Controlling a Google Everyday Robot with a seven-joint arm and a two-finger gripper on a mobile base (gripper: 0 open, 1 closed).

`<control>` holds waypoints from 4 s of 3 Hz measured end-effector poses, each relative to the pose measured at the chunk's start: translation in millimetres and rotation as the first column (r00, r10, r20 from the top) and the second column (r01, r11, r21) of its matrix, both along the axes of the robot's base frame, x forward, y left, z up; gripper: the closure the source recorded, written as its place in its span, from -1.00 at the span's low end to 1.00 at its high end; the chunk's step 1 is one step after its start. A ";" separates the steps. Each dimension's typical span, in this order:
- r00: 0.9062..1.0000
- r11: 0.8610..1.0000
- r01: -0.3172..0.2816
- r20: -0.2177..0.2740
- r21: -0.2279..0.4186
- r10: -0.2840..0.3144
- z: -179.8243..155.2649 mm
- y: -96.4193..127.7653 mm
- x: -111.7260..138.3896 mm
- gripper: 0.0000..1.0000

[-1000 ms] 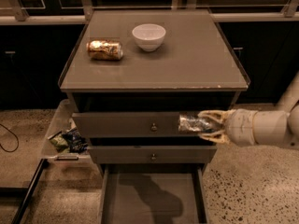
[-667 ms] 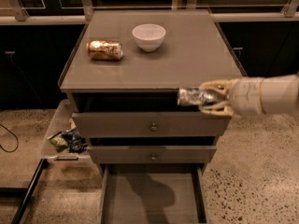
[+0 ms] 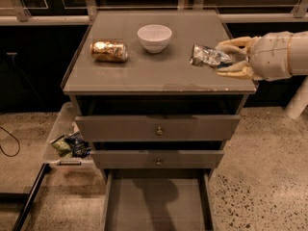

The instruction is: Pick redbull can from bottom drawer and place on counter

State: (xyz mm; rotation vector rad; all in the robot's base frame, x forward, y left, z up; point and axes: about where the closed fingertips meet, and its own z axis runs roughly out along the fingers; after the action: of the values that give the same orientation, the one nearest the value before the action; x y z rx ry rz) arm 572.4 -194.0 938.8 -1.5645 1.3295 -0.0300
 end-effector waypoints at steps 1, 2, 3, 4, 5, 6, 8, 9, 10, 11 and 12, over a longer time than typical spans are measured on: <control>1.000 1.000 0.000 0.000 0.001 0.000 -0.1 -0.1 0.0 1.00; 1.000 1.000 -0.009 -0.002 0.028 0.009 -4.0 1.8 1.8 1.00; 0.999 0.994 -0.007 -0.034 0.113 0.011 -7.2 1.7 29.1 1.00; 0.996 0.981 -0.012 -0.081 0.196 0.028 -5.7 10.0 62.2 1.00; 0.991 0.975 0.003 -0.129 0.222 0.026 -4.6 16.2 86.5 1.00; 0.983 0.977 0.029 -0.182 0.211 0.010 -10.6 20.5 105.5 1.00; 0.950 0.976 0.127 -0.304 0.179 -0.068 -44.0 8.1 145.2 1.00; 0.936 0.971 0.164 -0.338 0.172 -0.098 -56.3 0.2 154.4 1.00; 0.923 0.968 0.183 -0.369 0.170 -0.110 -67.8 -3.1 158.8 1.00; 0.918 0.967 0.189 -0.380 0.169 -0.113 -72.3 -4.1 160.3 1.00; 0.918 0.967 0.189 -0.380 0.169 -0.113 -72.3 -4.1 160.3 0.61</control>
Offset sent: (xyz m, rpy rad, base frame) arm 0.0033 -0.0007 -0.0069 0.0584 0.0000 0.0120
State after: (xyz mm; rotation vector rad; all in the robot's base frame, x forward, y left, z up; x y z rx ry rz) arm 732.7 -198.1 866.5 -1.3298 1.6898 0.3088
